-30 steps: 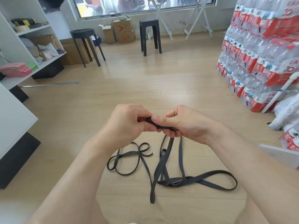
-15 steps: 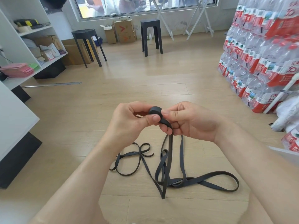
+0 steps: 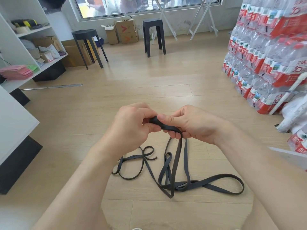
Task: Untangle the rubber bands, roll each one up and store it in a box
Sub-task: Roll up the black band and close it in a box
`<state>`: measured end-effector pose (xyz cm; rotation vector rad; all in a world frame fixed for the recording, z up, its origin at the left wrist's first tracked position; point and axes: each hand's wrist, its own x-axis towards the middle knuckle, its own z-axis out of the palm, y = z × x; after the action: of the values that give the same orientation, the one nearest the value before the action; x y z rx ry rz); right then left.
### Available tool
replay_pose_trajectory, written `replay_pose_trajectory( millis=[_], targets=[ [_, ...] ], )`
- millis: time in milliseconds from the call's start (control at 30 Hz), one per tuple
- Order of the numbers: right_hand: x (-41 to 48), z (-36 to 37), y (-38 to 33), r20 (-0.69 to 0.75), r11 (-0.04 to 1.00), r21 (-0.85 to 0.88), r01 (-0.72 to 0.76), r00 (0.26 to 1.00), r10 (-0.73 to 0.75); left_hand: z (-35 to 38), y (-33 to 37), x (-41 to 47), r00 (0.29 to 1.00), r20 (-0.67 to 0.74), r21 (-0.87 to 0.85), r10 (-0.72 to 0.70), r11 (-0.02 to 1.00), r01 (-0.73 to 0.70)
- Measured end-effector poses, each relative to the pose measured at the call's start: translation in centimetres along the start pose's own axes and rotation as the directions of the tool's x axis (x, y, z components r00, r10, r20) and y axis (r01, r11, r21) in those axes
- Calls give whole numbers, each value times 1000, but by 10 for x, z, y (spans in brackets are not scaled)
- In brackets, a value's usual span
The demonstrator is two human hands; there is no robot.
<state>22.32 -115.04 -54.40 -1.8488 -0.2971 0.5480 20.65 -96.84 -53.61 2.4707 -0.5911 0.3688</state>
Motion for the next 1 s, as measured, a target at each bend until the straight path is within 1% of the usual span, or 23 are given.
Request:
replay_pose_trajectory(
  millis=[100,167,200,267,300,333,400,433,467,500,533,567,667,733,800,867,933,1000],
  targets=[
    [1,2,1,3,1000,25,-6,1000,5,1,-3,0,999,25,28,24,999,-25],
    [0,2,1,22,999,51,-7,1000,6,3,-4,-1,1000,29,8,10,1000,-10],
    [1,2,1,28,997,73,-5,1000,3,4,-3,-2,1000,21,-28,-18,999,19],
    [1,0,2,45,990,142,0,999,-6,4,-2,-2,993,6,-178,-119,977,119],
    [2,-2,3,61,981,193,4,998,-16,3,-2,-2,984,20,-285,-179,942,177],
    [2,-3,4,79,969,248,9,996,-29,1,-2,-2,971,56,-404,-232,884,235],
    [3,-6,4,109,941,337,20,992,-60,-3,-3,-2,944,173,-621,-280,713,325],
    [3,-6,5,118,930,366,24,990,-72,-3,-4,-2,934,227,-688,-276,634,354],
    [3,-6,5,127,922,387,27,989,-82,-3,-4,-2,928,259,-727,-267,579,369],
    [3,-6,5,137,913,406,33,986,-96,-1,-3,-3,927,270,-746,-261,552,373],
    [3,-6,6,147,905,423,38,983,-110,1,-2,-3,930,256,-748,-262,555,362],
    [3,-5,5,154,899,435,38,981,-116,2,0,-3,938,217,-737,-269,586,338],
    [3,-4,2,160,906,424,-7,985,-67,0,5,-2,959,74,-647,-272,719,254],
    [1,-5,-1,155,934,354,-46,988,-11,-4,7,-2,965,26,-539,-260,810,233],
    [-2,-7,-4,145,966,249,-63,989,27,-6,6,-3,970,11,-425,-242,877,224],
    [-3,-7,-4,123,984,165,-71,991,51,-6,5,-3,974,11,-335,-225,917,215],
    [-4,-6,-4,91,992,112,-64,994,54,-5,4,-3,978,18,-262,-206,943,203],
    [-3,-4,-3,70,994,98,-48,997,41,-4,4,-2,982,17,-210,-190,959,189]
  ],
)
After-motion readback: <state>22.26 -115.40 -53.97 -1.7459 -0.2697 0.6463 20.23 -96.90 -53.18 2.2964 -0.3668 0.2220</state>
